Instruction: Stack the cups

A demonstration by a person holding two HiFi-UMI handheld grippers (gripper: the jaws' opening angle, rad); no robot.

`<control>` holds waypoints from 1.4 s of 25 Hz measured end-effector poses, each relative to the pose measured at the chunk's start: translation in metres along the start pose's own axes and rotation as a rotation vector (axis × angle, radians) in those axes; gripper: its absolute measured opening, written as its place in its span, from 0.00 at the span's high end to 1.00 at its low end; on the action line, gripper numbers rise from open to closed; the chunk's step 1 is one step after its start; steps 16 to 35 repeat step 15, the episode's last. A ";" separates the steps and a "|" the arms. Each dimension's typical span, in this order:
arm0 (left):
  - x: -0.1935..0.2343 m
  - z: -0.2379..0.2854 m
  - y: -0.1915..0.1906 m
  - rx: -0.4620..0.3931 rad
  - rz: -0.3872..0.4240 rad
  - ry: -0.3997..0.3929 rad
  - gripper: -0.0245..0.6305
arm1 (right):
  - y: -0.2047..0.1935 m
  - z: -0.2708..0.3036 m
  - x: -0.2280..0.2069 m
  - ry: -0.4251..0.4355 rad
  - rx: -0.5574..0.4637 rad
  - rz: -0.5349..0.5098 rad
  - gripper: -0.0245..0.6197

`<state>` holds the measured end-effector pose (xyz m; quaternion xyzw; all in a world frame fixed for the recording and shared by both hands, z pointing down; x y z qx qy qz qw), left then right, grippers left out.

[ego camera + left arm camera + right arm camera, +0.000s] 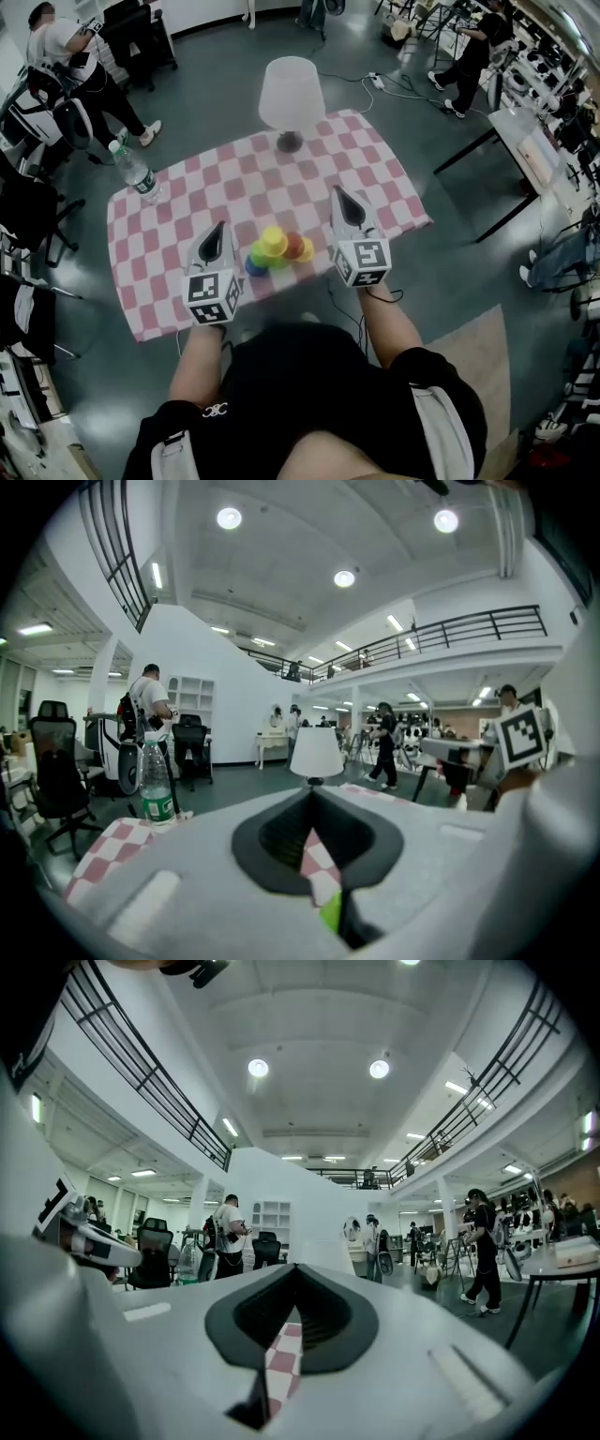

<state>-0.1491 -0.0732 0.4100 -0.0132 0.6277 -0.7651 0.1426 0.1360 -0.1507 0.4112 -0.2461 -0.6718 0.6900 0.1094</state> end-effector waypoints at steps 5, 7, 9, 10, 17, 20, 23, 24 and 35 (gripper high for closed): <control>-0.001 0.002 0.003 -0.003 0.002 -0.007 0.96 | -0.001 -0.003 0.001 -0.007 0.004 0.000 0.96; -0.001 0.004 0.004 -0.002 0.000 -0.010 0.96 | -0.002 -0.003 0.002 -0.008 0.008 -0.012 0.96; 0.000 0.006 0.004 -0.002 0.000 -0.011 0.96 | -0.004 -0.002 0.004 -0.007 0.012 -0.024 0.96; 0.000 0.007 0.005 -0.004 0.000 -0.012 0.96 | -0.005 -0.002 0.005 -0.006 0.014 -0.022 0.96; 0.000 0.010 0.007 -0.012 0.006 -0.014 0.96 | -0.008 0.000 0.005 -0.004 0.023 -0.009 0.96; 0.000 0.010 0.007 -0.012 0.006 -0.014 0.96 | -0.008 0.000 0.005 -0.004 0.023 -0.009 0.96; 0.000 0.010 0.007 -0.012 0.006 -0.014 0.96 | -0.008 0.000 0.005 -0.004 0.023 -0.009 0.96; 0.000 0.010 0.007 -0.012 0.006 -0.014 0.96 | -0.008 0.000 0.005 -0.004 0.023 -0.009 0.96; 0.000 0.010 0.007 -0.012 0.006 -0.014 0.96 | -0.008 0.000 0.005 -0.004 0.023 -0.009 0.96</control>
Point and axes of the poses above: the fingertips, and each gripper's own axes: z forward along the fingers, x to its left, y out of its top, the point moved 10 cm from there along -z, backward along the fingers, and after that the axes turned 11 degrees about z, right-handed, at the moved point
